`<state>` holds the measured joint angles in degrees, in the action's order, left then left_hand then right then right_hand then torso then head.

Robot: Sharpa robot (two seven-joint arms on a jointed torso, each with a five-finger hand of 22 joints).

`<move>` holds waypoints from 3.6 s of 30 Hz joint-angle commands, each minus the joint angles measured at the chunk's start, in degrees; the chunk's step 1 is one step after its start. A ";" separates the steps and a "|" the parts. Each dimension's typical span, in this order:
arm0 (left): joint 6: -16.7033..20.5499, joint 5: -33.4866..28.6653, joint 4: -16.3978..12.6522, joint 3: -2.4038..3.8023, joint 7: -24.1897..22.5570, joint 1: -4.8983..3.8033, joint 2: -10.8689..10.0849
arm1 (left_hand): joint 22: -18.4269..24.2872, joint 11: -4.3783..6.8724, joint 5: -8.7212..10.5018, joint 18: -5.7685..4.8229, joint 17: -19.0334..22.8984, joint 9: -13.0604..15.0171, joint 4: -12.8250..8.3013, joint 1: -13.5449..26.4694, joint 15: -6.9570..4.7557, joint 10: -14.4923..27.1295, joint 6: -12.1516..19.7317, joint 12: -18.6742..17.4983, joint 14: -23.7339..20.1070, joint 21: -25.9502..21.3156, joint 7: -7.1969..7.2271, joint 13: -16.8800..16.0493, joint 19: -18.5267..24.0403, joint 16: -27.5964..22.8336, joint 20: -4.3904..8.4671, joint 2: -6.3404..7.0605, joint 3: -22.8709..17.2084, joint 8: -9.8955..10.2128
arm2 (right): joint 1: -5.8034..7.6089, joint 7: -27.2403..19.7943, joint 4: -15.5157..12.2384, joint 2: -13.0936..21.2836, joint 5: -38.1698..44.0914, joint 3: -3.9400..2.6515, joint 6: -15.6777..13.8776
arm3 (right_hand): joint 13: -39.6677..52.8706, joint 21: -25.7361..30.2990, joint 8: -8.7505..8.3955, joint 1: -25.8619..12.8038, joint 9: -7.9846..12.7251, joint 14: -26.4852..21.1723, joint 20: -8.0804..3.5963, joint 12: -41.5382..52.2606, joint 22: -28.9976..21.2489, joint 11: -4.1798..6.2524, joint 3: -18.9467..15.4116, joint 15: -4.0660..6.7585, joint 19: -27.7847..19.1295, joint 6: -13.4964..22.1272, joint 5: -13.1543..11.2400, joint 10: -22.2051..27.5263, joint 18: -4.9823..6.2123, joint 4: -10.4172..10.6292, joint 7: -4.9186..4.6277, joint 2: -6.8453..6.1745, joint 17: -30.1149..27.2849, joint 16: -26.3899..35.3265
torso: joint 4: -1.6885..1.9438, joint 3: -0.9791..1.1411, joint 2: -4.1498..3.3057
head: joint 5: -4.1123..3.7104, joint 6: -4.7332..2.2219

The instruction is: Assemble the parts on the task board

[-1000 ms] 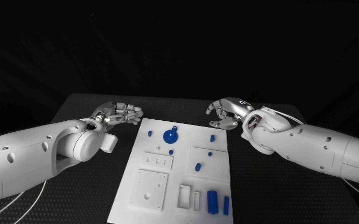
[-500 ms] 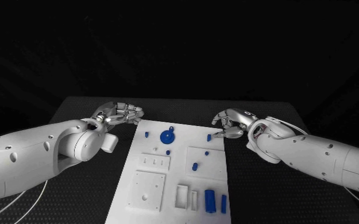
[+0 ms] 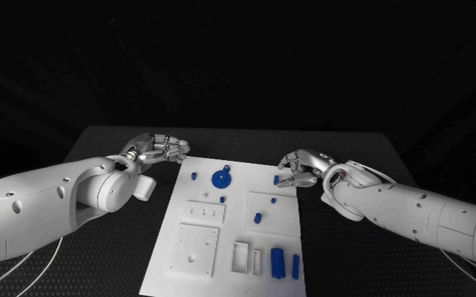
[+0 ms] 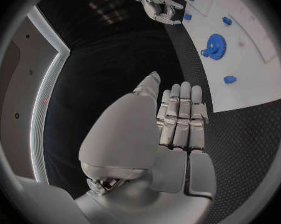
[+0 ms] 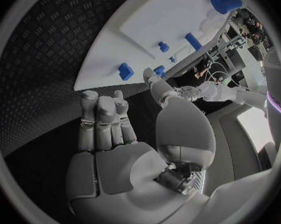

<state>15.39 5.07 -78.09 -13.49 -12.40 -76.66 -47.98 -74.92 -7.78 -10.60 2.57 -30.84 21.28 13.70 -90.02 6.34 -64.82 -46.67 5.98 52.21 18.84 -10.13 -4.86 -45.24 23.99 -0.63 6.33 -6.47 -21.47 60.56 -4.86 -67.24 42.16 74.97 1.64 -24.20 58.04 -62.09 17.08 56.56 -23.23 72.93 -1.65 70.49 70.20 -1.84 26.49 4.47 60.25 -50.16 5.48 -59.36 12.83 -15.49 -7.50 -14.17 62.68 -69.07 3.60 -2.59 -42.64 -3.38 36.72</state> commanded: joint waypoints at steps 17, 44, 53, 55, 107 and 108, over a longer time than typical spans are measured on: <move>-1.10 0.23 -0.07 0.03 -0.83 0.03 0.02 | -1.16 0.01 0.36 0.99 -0.15 -0.08 0.61 -0.71 0.08 -0.35 -0.29 -0.24 0.22 0.08 0.05 -0.03 0.45 -0.40 -0.03 -0.08 0.22 0.28 | -1.76 -0.54 2.70 -2.15 -1.15 -0.03 -2.31 | -0.26 -0.10 2.02 2.73 -0.92 0.42 -0.27 0.50 -0.15 1.34 1.85 1.12 0.53 -4.67 -2.62 -0.82 2.17 -0.21 0.63 2.49 0.13 -0.09 | 0.04 -0.19 0.03 | 0.13 0.60; -1.26 0.53 -0.25 0.04 -0.59 0.03 -0.15 | -1.16 0.00 0.37 0.99 -0.25 -0.10 0.98 -0.99 0.07 -0.35 -0.26 -0.28 0.23 0.11 -0.03 -0.03 0.47 -0.49 -0.02 -0.11 0.48 0.30 | -2.59 -0.49 3.89 -3.70 -1.32 -0.03 -2.68 | -0.63 -0.37 2.74 3.91 -1.25 0.86 -0.44 0.29 -0.15 2.07 4.45 1.82 0.88 -6.56 -2.49 -1.73 2.17 0.28 1.37 3.25 0.05 -0.09 | 0.02 -0.28 0.19 | 0.22 1.01; -1.26 0.57 -0.28 0.04 -0.52 0.02 -0.24 | -1.16 -0.02 0.37 1.00 -0.30 -0.11 1.13 -1.14 0.07 -0.35 -0.24 -0.30 0.24 0.12 -0.06 -0.03 0.48 -0.53 -0.02 -0.14 0.57 0.30 | -2.59 -0.54 4.57 -4.40 -1.31 -0.03 -2.81 | -0.67 -0.37 2.57 3.96 -1.17 0.87 -0.43 0.22 -0.17 2.04 4.83 1.80 0.89 -6.43 -2.48 -1.75 2.17 0.38 1.33 3.22 0.03 -0.05 | 0.03 -0.28 0.21 | 0.27 1.08; -1.29 0.57 -0.31 0.04 -0.52 0.02 -0.27 | -1.16 -0.02 0.37 0.99 -0.31 -0.11 1.16 -1.17 0.07 -0.34 -0.23 -0.30 0.24 0.12 -0.06 -0.03 0.48 -0.53 -0.02 -0.14 0.59 0.31 | -2.60 -0.56 4.68 -4.57 -1.31 -0.03 -2.76 | -0.67 -0.37 2.55 4.00 -1.15 0.87 -0.43 0.21 -0.17 2.03 4.90 1.79 0.89 -6.41 -2.48 -1.75 2.17 0.37 1.33 3.21 0.03 -0.04 | 0.04 -0.28 0.20 | 0.27 1.08; -1.45 0.85 -0.49 0.04 -0.13 0.01 -0.49 | -1.17 -0.07 0.39 0.99 -0.56 -0.13 2.05 -1.93 0.07 -0.35 -0.15 -0.39 0.29 0.20 -0.11 -0.04 0.50 -0.71 -0.02 -0.22 1.15 0.33 | -2.68 -0.51 5.14 -5.10 -0.47 -0.03 -1.33 | -0.60 -0.64 0.51 6.76 -0.17 0.64 -0.01 -0.18 -0.16 1.24 11.50 1.09 0.55 -4.67 -2.27 -1.46 2.17 -0.73 0.47 2.69 0.10 0.28 | 0.00 -0.31 0.27 | 0.31 1.39; -1.52 0.85 -0.50 0.04 -0.10 0.01 -0.49 | -1.17 -0.07 0.39 0.99 -0.56 -0.13 2.06 -1.95 0.07 -0.35 -0.15 -0.39 0.29 0.20 -0.11 -0.04 0.50 -0.71 -0.02 -0.22 1.15 0.33 | -2.68 -0.53 5.13 -5.12 -0.54 -0.03 -1.38 | -0.59 -0.62 0.37 6.86 -0.11 0.61 0.01 -0.19 -0.17 1.15 11.52 1.00 0.52 -4.43 -2.27 -1.40 2.17 -0.75 0.38 2.65 0.11 0.29 | 0.01 -0.30 0.27 | 0.32 1.41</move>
<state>14.80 5.62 -78.40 -13.49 -12.26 -76.62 -48.50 -74.90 -7.78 -10.60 2.57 -31.34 21.24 15.37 -91.60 6.34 -64.81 -46.67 5.98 52.21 18.84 -10.13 -4.85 -45.24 23.54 -0.63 6.11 -5.36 -21.47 57.93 -4.95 -62.08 37.11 74.02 1.63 -26.25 57.40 -62.55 17.75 63.51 -23.40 73.60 -1.92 70.53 70.09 -0.55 37.96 5.70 60.96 -55.14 3.11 -60.93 12.88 -15.90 -6.94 -11.02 62.70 -69.12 3.60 -2.91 -42.39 -3.09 38.11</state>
